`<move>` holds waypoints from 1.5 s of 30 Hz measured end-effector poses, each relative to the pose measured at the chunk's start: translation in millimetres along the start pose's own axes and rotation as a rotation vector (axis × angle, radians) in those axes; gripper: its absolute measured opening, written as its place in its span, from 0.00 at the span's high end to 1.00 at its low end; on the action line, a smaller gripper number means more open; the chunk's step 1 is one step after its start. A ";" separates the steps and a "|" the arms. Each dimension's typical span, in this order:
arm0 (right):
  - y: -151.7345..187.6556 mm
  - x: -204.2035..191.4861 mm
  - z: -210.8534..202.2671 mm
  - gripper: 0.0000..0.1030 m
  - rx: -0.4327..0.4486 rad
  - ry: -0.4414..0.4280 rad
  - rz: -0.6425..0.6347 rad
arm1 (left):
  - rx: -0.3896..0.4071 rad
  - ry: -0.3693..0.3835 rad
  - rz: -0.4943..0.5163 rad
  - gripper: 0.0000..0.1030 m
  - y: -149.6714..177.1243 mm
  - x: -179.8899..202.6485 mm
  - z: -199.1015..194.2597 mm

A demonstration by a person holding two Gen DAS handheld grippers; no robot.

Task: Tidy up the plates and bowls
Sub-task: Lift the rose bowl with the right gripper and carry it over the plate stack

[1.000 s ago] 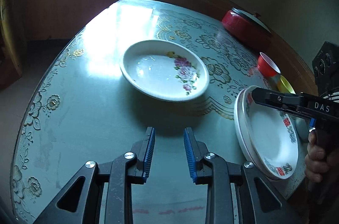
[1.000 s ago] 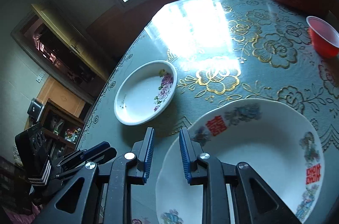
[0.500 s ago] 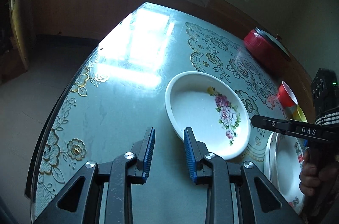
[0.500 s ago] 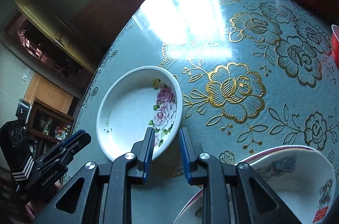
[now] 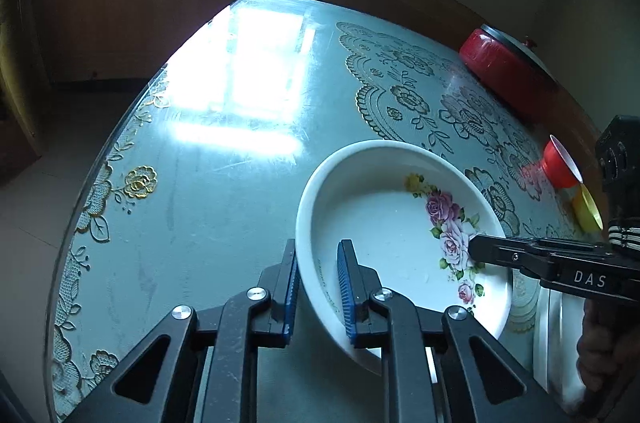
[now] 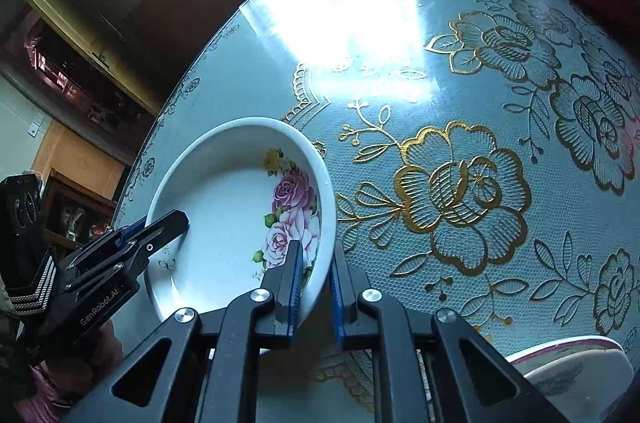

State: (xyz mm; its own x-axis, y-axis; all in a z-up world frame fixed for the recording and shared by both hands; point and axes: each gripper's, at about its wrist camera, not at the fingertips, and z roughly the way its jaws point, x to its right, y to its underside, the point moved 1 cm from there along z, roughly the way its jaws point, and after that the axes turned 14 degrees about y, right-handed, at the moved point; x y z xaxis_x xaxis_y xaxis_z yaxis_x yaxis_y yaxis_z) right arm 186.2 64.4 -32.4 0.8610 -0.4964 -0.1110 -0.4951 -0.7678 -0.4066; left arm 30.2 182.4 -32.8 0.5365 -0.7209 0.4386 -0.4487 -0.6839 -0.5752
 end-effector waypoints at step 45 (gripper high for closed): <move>39.3 6.6 -56.8 0.90 0.096 -0.068 0.047 | 0.091 0.111 -0.024 0.82 46.7 24.5 -63.4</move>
State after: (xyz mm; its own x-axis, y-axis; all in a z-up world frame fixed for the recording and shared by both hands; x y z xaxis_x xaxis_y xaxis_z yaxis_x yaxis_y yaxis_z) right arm 165.8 8.0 2.4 0.8444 -0.5002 -0.1918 -0.5247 -0.7000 -0.4844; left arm -22.9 125.7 -5.1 0.4616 -0.7156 0.5243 -0.3673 -0.6922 -0.6213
